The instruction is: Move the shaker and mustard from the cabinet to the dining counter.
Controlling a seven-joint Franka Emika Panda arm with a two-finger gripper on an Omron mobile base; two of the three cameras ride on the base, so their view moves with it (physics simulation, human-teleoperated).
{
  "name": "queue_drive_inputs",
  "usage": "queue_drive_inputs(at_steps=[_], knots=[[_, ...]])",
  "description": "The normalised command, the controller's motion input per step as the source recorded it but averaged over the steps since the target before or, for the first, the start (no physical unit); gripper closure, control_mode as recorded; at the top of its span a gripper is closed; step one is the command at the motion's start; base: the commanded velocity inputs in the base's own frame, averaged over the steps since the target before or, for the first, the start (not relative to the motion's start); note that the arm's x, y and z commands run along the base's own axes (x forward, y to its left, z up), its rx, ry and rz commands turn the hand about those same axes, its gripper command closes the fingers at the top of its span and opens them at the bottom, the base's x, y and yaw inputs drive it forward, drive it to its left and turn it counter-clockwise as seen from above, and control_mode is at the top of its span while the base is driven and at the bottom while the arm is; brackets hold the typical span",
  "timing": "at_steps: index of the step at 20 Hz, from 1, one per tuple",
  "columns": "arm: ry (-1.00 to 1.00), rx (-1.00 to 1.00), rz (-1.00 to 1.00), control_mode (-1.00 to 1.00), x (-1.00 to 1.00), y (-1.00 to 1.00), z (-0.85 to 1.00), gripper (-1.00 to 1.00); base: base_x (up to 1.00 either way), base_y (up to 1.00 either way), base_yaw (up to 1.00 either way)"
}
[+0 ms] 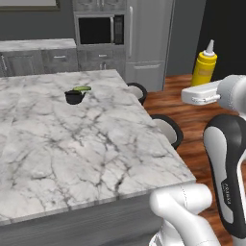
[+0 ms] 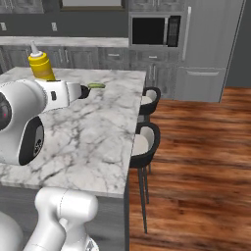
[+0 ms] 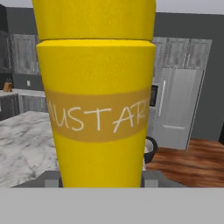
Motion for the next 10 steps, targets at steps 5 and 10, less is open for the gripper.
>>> queue_drive_inputs(at_steps=[5, 10], knots=[[0.0, 0.0, 0.0, 1.0, 0.0, 0.0, 0.0, 1.0, 0.0, 0.0, 0.0], [0.02, 0.0, 0.02, -1.0, 0.1, 0.0, -0.2, 1.0, 0.01, 0.0, 0.0]])
